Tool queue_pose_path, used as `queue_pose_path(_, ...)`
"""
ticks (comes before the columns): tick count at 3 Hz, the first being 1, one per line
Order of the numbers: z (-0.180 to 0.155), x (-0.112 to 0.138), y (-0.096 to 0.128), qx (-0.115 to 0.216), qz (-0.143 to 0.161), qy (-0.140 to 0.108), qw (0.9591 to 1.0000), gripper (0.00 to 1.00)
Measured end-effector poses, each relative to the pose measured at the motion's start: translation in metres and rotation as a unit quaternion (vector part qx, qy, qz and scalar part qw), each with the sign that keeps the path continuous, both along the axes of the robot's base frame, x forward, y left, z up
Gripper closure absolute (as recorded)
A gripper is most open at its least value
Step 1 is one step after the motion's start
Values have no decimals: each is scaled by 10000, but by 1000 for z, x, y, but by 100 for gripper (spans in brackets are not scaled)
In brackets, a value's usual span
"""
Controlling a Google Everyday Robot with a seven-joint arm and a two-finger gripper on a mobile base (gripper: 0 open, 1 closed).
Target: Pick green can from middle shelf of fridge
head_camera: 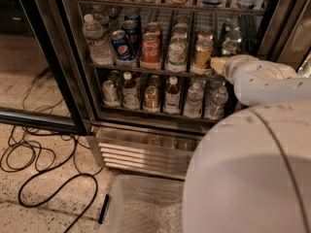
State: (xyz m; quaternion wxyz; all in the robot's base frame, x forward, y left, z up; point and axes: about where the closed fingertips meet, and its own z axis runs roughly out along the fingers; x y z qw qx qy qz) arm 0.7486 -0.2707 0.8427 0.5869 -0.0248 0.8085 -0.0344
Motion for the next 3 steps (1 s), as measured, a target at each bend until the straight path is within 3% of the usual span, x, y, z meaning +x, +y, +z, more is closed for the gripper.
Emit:
queue_pose_path(2,0,0,-2,-18,-60,-12,10000,29)
queue_pose_path(3,4,0,-6,14,-153,-70,9999,47)
